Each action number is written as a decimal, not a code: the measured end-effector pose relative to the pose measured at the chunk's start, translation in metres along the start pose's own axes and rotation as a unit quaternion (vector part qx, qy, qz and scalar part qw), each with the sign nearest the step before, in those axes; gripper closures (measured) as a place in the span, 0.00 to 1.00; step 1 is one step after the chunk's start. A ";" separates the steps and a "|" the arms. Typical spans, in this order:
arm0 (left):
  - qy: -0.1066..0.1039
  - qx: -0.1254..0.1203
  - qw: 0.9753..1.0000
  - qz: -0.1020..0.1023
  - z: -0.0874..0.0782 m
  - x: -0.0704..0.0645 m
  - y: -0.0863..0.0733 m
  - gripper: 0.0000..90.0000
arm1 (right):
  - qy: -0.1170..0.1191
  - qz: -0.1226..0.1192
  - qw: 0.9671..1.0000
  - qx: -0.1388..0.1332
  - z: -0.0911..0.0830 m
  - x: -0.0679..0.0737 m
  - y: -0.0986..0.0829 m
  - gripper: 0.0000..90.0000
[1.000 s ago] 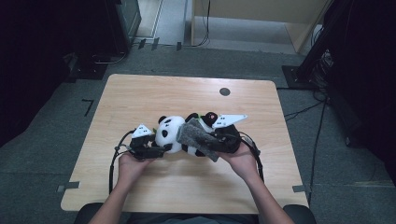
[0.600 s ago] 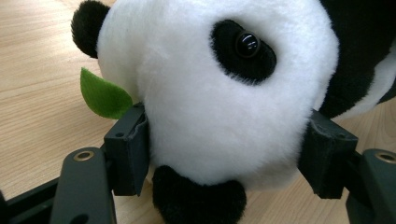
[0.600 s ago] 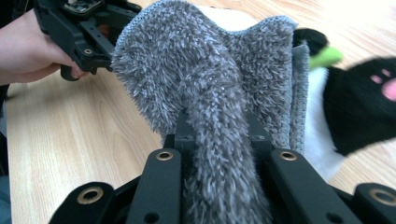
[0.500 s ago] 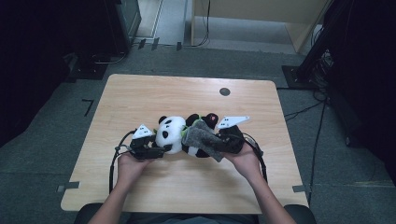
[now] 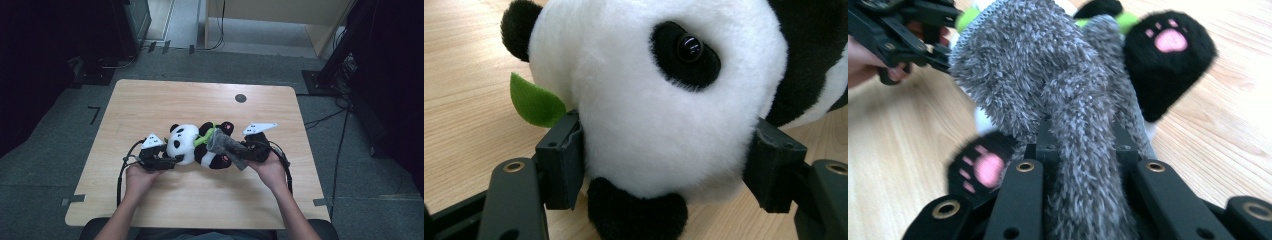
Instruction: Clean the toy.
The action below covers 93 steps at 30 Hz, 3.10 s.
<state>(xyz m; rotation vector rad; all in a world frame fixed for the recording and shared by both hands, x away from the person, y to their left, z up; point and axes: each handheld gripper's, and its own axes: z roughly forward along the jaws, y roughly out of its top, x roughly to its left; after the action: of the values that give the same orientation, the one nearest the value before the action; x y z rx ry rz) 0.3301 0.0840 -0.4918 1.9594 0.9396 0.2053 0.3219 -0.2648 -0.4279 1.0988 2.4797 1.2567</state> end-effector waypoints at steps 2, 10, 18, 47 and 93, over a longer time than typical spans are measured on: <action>0.000 -0.001 1.000 -0.003 0.000 0.000 0.000 0.32 | -0.001 0.004 1.000 0.002 0.000 -0.003 -0.002 0.83; -0.003 -0.002 1.000 -0.008 0.000 0.001 0.000 0.32 | -0.008 0.010 1.000 0.007 -0.002 -0.009 -0.004 0.83; -0.002 -0.003 1.000 -0.014 0.000 0.002 0.000 0.31 | -0.012 0.023 1.000 0.007 -0.009 -0.010 -0.001 0.84; -0.001 -0.004 1.000 -0.022 -0.001 0.000 0.002 0.33 | 0.025 -0.049 0.998 0.017 0.074 0.086 0.084 0.84; 0.003 0.014 1.000 -0.027 0.000 0.000 0.004 0.38 | -0.008 -0.080 0.995 0.056 0.054 0.074 -0.038 0.86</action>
<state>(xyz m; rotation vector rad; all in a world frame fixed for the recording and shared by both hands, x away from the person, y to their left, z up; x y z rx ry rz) 0.3324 0.0835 -0.4885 1.9569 1.0032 0.1678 0.2713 -0.1956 -0.4772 0.9086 2.5939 1.0733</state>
